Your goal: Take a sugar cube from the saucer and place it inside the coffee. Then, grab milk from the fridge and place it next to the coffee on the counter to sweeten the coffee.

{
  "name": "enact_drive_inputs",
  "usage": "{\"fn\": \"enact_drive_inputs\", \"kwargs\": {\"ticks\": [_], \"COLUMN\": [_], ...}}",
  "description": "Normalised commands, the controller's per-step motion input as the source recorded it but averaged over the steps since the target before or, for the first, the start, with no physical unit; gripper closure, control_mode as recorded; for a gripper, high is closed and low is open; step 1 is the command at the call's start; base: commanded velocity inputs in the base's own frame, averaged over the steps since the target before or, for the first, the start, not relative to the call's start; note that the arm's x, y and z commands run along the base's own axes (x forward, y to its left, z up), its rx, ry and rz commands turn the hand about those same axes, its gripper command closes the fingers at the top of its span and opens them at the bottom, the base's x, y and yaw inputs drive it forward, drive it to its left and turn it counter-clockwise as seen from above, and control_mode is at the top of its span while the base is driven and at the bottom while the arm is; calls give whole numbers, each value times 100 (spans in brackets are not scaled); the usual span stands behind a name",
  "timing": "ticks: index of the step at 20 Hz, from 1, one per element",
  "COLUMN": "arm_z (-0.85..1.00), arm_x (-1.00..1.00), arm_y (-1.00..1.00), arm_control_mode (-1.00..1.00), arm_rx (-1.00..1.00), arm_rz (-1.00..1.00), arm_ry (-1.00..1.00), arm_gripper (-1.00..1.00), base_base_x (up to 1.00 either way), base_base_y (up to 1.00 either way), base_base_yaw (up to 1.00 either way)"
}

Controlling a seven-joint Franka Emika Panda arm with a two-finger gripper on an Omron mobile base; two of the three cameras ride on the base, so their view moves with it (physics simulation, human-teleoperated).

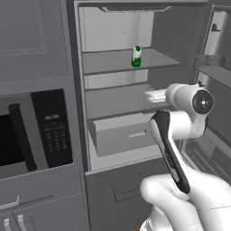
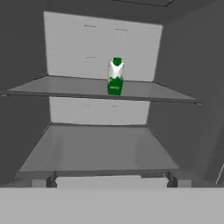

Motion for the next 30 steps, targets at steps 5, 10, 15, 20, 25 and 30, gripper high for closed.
{"fn": "enact_drive_inputs", "kwargs": {"ticks": [5, 10, 15, 20, 25, 30], "arm_z": [65, 40, 34, 35, 13, 0], "arm_x": [31, 18, 1, 0, 8, 20], "arm_y": [0, 0, 1, 6, 4, 0], "arm_control_mode": [-100, -100, -100, -100, -100, -100], "arm_rx": [3, 7, 1, 0, 0, 0], "arm_rz": [0, 0, 0, 0, 0, 0], "arm_ry": [-19, 0, 10, 12, 12, 7], "arm_gripper": [-100, -100, -100, -100, -100, -100], "base_base_x": [0, 0, 0, 0, 0, 0], "base_base_y": [0, 0, 0, 0, 0, 0], "base_base_yaw": [0, 0, 0, 0, 0, 0]}}
